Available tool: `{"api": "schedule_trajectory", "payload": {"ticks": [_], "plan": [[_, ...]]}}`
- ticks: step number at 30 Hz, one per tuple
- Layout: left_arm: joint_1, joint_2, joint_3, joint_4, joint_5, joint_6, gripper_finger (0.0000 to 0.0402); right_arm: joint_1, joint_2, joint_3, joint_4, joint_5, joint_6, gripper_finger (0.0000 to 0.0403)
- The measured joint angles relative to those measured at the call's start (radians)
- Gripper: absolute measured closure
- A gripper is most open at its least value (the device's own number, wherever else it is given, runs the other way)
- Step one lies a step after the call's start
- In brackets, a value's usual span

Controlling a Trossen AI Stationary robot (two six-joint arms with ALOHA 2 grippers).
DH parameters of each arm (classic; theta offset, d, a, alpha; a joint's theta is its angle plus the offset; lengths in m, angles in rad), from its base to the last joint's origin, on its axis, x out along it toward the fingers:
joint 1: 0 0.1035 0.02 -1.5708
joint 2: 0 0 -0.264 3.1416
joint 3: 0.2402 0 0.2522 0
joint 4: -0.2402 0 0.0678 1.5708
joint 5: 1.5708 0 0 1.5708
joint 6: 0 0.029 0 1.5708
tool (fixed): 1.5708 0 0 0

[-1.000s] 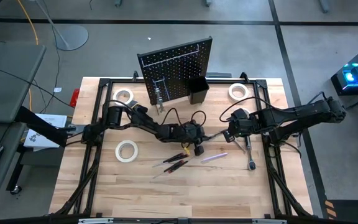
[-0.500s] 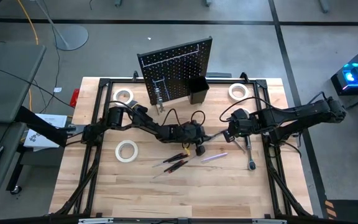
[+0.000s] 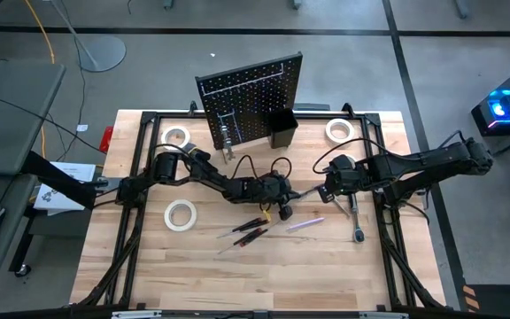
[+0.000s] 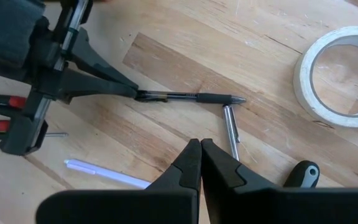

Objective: Hang tools onto peg board
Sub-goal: Put the black pen into the black bin on the peg board

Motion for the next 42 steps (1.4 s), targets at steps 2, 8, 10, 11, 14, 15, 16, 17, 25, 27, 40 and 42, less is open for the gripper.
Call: {"api": "schedule_trajectory", "payload": {"ticks": [2, 8, 10, 11, 14, 15, 16, 17, 25, 27, 40, 42], "plan": [[0.0, 0.006, 0.0, 0.007, 0.0, -0.012, 0.0402, 0.0, 0.0, 0.0, 0.0, 0.0, 0.0, 0.0402], [0.0, 0.007, 0.0, 0.004, 0.001, -0.013, 0.0401, 0.0, 0.0, 0.0, 0.0, 0.0, 0.0, 0.0402], [0.0, 0.007, 0.001, -0.011, 0.001, -0.013, 0.0402, 0.0, 0.0, 0.0, 0.0, 0.0, 0.0, 0.0402], [0.0, 0.007, 0.001, -0.024, 0.001, -0.009, 0.0401, 0.0, 0.0, 0.0, 0.0, 0.0, 0.0, 0.0402], [-0.004, 0.007, 0.004, -0.092, 0.001, 0.021, 0.0402, 0.0, 0.0, 0.0, 0.0, 0.0, 0.001, 0.0402], [-0.006, 0.012, 0.006, -0.107, 0.0, 0.027, 0.0402, 0.0, 0.0, 0.0, 0.0, 0.0, 0.005, 0.0402], [-0.009, 0.019, 0.006, -0.109, -0.003, 0.029, 0.0402, 0.0, 0.0, 0.0, -0.001, 0.0, 0.012, 0.0402], [-0.011, 0.02, 0.006, -0.128, -0.002, 0.027, 0.0402, 0.0, 0.0, 0.0, -0.003, 0.0, 0.023, 0.0402], [-0.018, 0.039, 0.004, -0.116, -0.028, -0.036, 0.0402, -0.042, 0.073, 0.0, -0.012, -0.053, -0.013, 0.0402], [-0.018, 0.04, 0.003, -0.113, -0.028, -0.037, 0.0402, -0.065, 0.104, 0.0, 0.02, -0.074, -0.113, 0.04], [-0.014, 0.04, 0.002, -0.115, -0.019, -0.038, 0.0402, -0.225, 0.352, 0.0, 0.109, -0.225, -1.209, 0.0229], [-0.014, 0.04, 0.002, -0.115, -0.019, -0.038, 0.0402, -0.23, 0.4, 0.0, 0.113, -0.219, -1.302, 0.0211]]}}
